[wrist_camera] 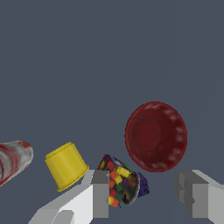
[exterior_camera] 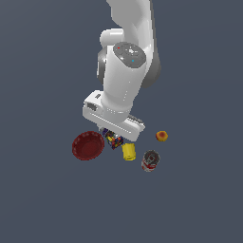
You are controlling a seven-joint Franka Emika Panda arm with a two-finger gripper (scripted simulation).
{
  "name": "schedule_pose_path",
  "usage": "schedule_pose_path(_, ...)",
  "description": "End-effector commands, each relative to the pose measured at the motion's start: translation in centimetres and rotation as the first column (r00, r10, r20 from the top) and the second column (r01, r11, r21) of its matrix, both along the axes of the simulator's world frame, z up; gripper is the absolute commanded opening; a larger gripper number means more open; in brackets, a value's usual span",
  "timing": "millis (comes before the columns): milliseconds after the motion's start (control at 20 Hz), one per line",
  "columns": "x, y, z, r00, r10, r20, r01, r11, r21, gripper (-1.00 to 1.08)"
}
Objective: Pick up a designated object from a clutter of objects.
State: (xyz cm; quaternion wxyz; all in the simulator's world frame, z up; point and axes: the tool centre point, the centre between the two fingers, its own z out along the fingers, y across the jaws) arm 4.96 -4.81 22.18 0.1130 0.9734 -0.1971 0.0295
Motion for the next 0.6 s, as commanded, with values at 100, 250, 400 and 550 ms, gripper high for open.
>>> schedule_pose_path(100, 0.6, -1.1, -2.3, 0.998, -0.064, 0.020, 0.065, 0.996, -0.056, 0.28)
schedule_pose_path(250, 0.9, -1.9, -3.9, 0.994, -0.102, 0.037, 0.105, 0.990, -0.092, 0.28)
schedule_pose_path(400, 1.1, -2.5, -5.4, 0.989, -0.136, 0.057, 0.142, 0.982, -0.125, 0.28)
schedule_pose_path(550, 1.3, -3.2, -7.0, 0.983, -0.166, 0.080, 0.177, 0.972, -0.156, 0.28)
